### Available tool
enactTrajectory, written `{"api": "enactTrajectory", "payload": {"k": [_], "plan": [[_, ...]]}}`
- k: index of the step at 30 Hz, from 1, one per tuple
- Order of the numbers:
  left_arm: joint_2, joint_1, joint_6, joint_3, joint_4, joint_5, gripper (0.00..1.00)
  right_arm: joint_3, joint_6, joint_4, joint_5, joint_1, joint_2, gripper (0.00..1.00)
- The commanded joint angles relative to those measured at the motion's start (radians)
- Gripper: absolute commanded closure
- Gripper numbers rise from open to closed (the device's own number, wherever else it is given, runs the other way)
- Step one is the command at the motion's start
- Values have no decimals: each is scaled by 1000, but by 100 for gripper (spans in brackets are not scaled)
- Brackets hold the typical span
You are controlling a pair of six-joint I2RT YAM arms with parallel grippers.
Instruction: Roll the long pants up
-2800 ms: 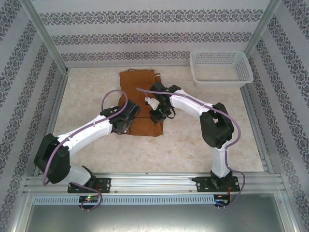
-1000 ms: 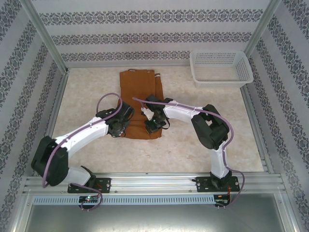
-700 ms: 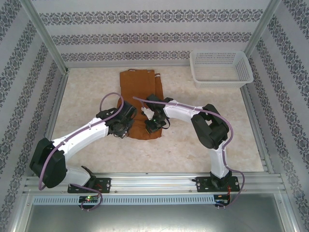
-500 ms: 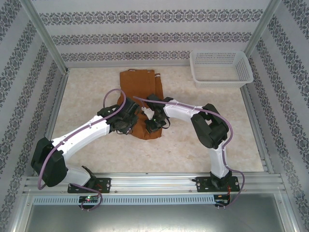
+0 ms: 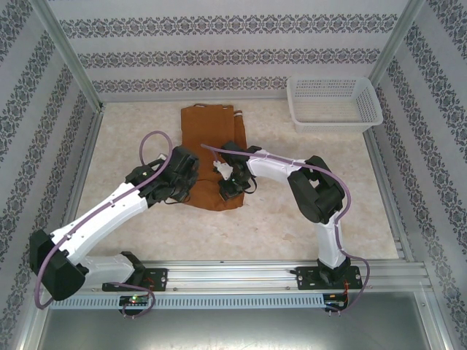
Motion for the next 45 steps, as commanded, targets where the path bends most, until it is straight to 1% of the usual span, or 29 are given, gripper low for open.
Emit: {"api": "enactTrajectory", "payload": {"k": [1,3,7,9,12,17,20,22,24,26,28,32,35,40,42,45], "plan": [[87,-32,-25,-34,91,74,100,-9,9,16,45,-13,81,100],[143,-47,-30,-36,146,103,100,-7,12,12,44,-12,80,100],[239,-56,-48,-26,173,107,100,-8,11,6,44,-16,75,100],[264,-56,-50,-25,169,101,100,-8,11,2,46,-16,74,100],[273,-52,-42,-18,110,63,100,-8,9,-3,45,-21,72,100],[214,-6,-15,-71,28,-39,100,-11,0,-9,43,-29,75,100],[195,29,-2,-124,-1,-151,100,-14,-2,-10,42,-31,78,100],[211,65,15,-160,9,-202,100,-17,-3,-10,43,-32,78,100],[247,108,45,-202,69,-224,100,-19,-4,-10,41,-32,77,100],[310,156,74,-239,156,-215,100,-21,-4,-12,40,-32,78,100],[388,186,92,-238,201,-202,100,-22,-4,-14,41,-30,76,100],[564,213,138,-135,187,-175,100,-28,-6,-21,46,-32,67,100],[635,213,163,-71,184,-161,100,-38,-7,-24,50,-34,59,100],[635,234,178,-30,138,-164,100,-53,-7,-23,53,-38,42,100],[592,258,180,-39,104,-153,100,-54,-7,-24,54,-39,40,100],[491,274,174,-50,23,-172,100,-51,-7,-22,51,-41,44,100]]}}
